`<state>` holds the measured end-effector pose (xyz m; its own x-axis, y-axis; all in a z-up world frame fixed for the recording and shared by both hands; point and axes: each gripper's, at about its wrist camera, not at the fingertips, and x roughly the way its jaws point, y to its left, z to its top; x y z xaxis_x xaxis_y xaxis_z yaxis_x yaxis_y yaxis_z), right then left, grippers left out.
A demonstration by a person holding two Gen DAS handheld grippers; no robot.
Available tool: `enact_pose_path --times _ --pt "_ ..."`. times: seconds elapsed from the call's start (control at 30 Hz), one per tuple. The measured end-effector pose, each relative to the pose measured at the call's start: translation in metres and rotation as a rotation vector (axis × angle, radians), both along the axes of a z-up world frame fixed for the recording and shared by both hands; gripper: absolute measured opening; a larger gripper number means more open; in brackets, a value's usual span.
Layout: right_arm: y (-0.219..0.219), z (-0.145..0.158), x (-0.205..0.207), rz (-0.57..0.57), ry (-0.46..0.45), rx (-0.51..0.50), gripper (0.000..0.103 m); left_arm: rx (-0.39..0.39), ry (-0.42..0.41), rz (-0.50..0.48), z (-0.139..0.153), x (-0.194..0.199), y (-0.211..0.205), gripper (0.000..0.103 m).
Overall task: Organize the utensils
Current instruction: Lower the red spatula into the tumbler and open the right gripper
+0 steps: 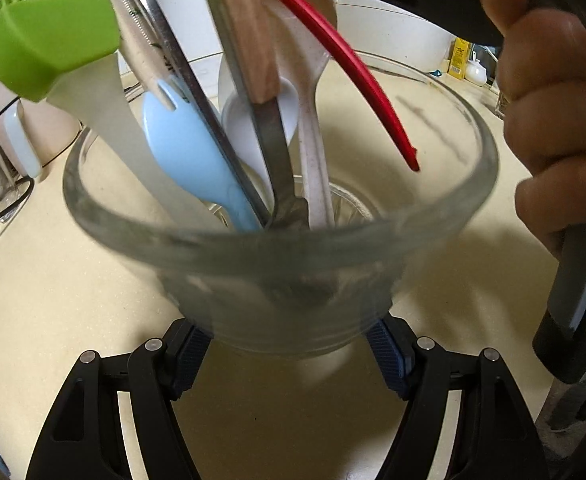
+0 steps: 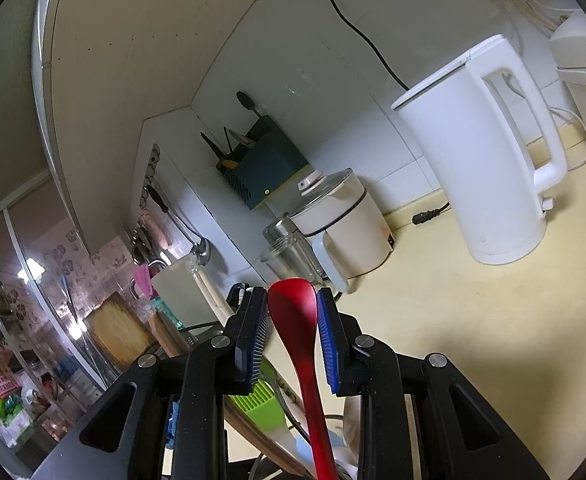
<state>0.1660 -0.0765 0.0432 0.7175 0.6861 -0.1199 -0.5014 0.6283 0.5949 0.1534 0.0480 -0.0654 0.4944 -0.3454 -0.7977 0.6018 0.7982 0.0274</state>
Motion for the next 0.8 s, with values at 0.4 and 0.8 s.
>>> enact_pose_path --times 0.4,0.8 --pt "0.013 0.011 -0.03 -0.004 -0.031 -0.269 0.026 0.007 -0.007 0.0 0.001 0.002 -0.005 0.077" --pt "0.014 0.025 -0.044 -0.046 -0.041 -0.415 0.032 0.009 -0.009 0.0 0.001 0.001 -0.009 0.077"
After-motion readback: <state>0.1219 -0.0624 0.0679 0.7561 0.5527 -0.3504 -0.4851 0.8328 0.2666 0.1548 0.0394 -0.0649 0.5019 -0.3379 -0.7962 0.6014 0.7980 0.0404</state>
